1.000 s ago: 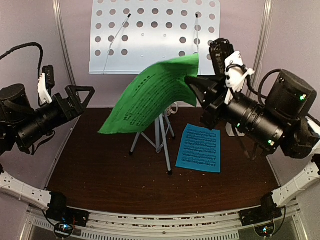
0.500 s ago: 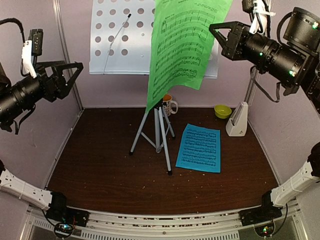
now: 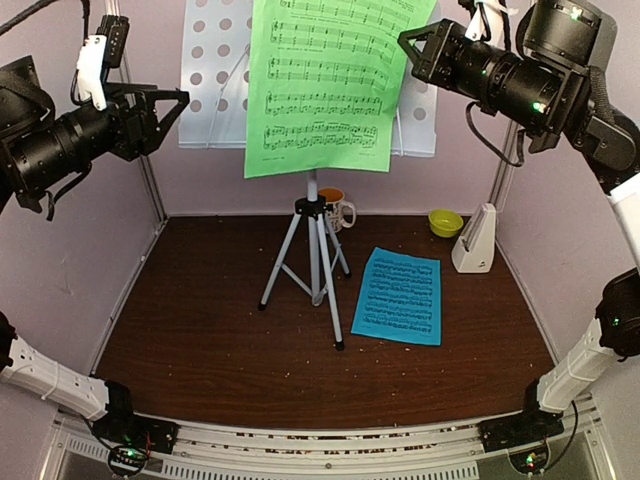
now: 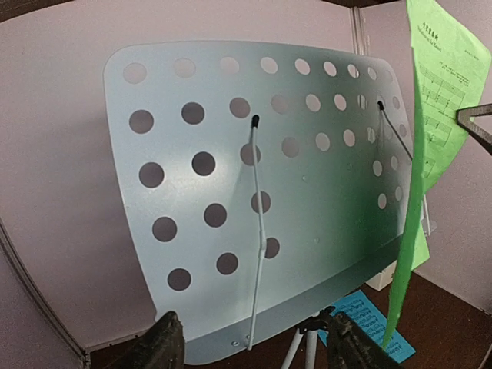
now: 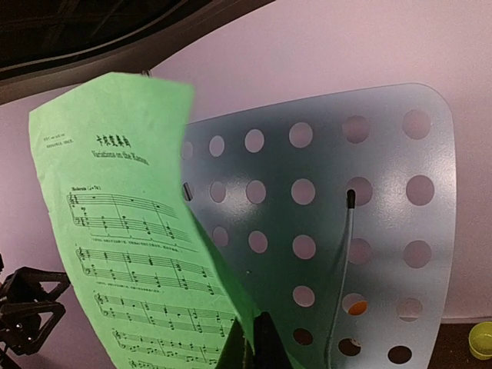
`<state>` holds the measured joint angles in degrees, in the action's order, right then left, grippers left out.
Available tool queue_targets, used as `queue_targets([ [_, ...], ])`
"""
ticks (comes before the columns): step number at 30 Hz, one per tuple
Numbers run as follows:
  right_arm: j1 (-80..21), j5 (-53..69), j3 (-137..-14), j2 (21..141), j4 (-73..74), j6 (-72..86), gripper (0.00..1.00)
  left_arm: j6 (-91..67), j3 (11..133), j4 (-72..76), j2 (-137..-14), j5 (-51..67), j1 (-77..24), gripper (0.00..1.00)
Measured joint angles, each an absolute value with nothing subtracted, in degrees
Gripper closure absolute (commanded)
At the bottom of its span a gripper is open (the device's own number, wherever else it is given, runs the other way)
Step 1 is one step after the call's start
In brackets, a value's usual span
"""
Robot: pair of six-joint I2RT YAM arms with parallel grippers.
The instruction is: Set up the instrument practice props
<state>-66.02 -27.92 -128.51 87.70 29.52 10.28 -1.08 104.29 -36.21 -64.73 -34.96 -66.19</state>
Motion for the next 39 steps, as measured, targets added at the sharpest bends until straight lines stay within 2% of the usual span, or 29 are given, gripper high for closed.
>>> queue_targets([
  [4, -65.8, -30.0, -129.5, 88.1, 28.7, 9.1, 1.00, -0.6, 108.0, -36.8, -67.2, -31.8, -63.4, 0.44],
  [14, -65.7, -33.6, -134.8, 90.0, 23.2, 3.7, 1.00, 1.6, 117.2, -38.9, -76.6, -23.1, -56.3, 0.49],
  [23, -65.8, -34.5, -135.1, 92.7, 22.5, 0.1, 1.00, 3.6, 122.2, -40.1, -83.1, -20.1, -52.7, 0.59],
  [28, -65.7, -35.2, -134.5, 92.5, 21.2, -1.5, 1.00, 4.7, 123.6, -40.3, -85.3, -20.4, -51.9, 0.60],
  [36, -65.8, -36.1, -133.8, 92.5, 19.7, -3.3, 1.00, 6.0, 125.3, -40.4, -87.2, -21.5, -51.0, 0.76],
  [39, -65.7, -36.1, -133.8, 92.5, 19.2, -3.6, 1.00, 6.5, 125.3, -40.4, -87.2, -22.2, -51.0, 0.85],
])
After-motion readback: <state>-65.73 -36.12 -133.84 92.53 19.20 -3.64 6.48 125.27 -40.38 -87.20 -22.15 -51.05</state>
